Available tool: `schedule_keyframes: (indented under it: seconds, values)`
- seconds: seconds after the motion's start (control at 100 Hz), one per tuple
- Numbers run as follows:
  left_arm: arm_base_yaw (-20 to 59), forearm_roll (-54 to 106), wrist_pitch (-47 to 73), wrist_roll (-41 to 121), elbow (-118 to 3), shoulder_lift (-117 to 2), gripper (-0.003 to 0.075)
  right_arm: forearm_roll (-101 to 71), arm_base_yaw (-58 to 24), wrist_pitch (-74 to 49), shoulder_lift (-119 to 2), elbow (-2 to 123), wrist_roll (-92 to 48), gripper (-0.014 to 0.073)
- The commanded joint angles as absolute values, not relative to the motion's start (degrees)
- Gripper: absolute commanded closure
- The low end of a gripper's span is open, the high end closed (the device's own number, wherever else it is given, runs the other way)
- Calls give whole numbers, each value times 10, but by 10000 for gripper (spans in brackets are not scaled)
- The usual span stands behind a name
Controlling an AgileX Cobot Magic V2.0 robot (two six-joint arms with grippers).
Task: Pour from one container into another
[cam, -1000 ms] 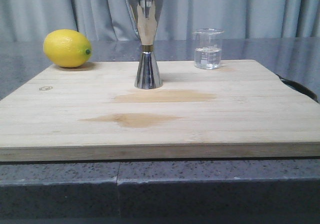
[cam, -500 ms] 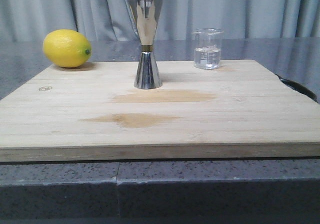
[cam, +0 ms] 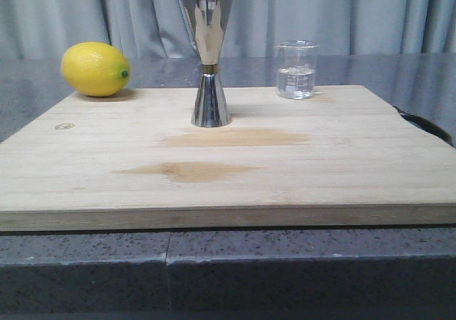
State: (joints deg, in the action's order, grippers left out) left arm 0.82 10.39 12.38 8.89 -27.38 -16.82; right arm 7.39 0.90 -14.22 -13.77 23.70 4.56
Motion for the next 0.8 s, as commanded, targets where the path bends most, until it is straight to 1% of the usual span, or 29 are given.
schedule_keyframes:
  seconds: [0.0,0.02,0.07,0.12,0.14,0.19,0.25,0.79]
  values:
    - [11,92,80,88,-291,-178,504,76,12,-109,-151,257,40,405]
    - [11,90,80,88,-291,-178,470,78,12,-110,-151,257,40,372]
    - [11,89,79,88,-291,-178,332,82,12,-111,-151,257,40,242]
    - [11,89,75,88,-291,-178,239,82,12,-111,-151,257,40,154]
    - [11,90,76,88,-291,-178,209,82,12,-111,-151,257,40,125]
    - [11,91,75,88,-291,-178,169,82,12,-111,-151,257,40,79]
    - [11,91,76,88,-291,-178,164,82,12,-111,-151,257,40,62]
    - [11,97,66,88,-291,-178,165,78,12,-118,-154,257,40,62]
